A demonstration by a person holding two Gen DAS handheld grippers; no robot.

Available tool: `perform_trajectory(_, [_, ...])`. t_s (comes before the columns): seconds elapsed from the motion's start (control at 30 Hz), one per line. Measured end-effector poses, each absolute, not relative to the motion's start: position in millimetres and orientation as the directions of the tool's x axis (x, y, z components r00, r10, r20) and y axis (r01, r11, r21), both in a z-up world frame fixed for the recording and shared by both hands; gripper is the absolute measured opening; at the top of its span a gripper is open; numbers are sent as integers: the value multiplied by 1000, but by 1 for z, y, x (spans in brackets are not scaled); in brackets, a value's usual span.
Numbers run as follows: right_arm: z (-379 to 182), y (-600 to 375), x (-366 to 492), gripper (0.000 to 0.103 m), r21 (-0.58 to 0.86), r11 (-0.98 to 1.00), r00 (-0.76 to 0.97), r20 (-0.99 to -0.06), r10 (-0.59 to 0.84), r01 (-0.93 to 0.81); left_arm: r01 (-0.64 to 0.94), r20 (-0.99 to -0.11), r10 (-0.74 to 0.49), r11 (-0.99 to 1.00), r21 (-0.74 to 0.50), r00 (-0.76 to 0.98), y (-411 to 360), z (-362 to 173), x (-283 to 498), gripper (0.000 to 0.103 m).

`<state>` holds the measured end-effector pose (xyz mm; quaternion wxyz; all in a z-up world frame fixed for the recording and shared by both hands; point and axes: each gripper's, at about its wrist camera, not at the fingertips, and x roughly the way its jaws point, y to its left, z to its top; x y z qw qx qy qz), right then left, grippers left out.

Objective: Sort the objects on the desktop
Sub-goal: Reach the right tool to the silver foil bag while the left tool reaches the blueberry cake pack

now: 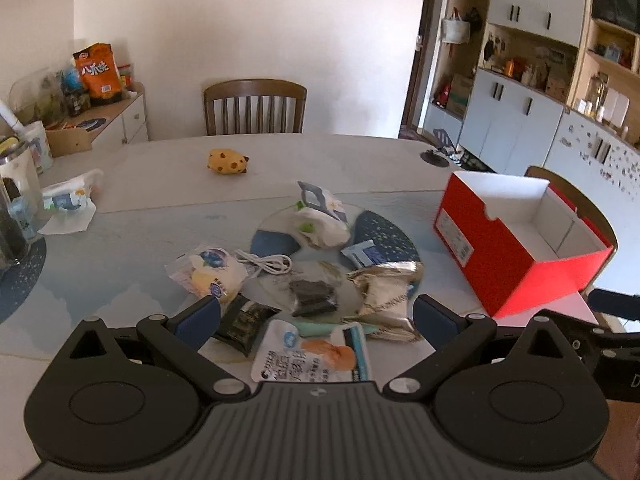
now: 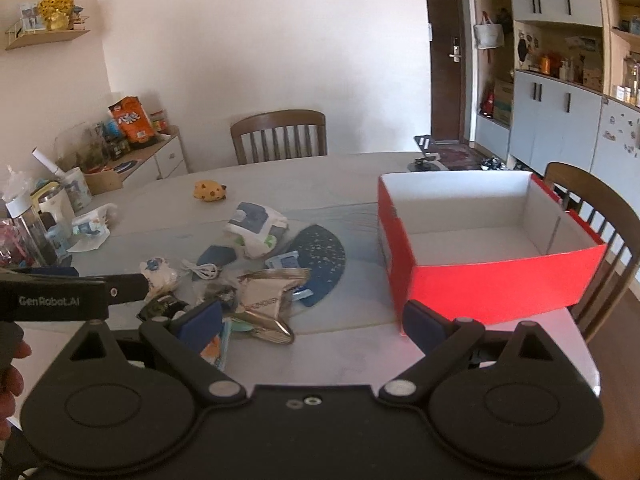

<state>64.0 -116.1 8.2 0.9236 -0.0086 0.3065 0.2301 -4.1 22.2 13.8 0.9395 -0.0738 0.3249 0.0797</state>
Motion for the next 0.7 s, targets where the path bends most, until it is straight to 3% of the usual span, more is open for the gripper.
perform_trajectory(0.17, [-1, -95, 73, 97, 109, 888, 699, -577, 422, -446, -277, -614, 175, 958, -74, 769, 49, 5, 9, 103])
perform_trajectory(0.4, [-16, -58, 93, 97, 104, 893, 692, -595, 409, -439, -228, -601, 204, 973, 37, 773, 88, -14, 37, 103])
perform_trajectory(0.7, [-42, -17, 119, 95, 80, 907, 687, -626, 369, -414, -172, -634, 173, 983, 64, 754, 125, -52, 75, 103])
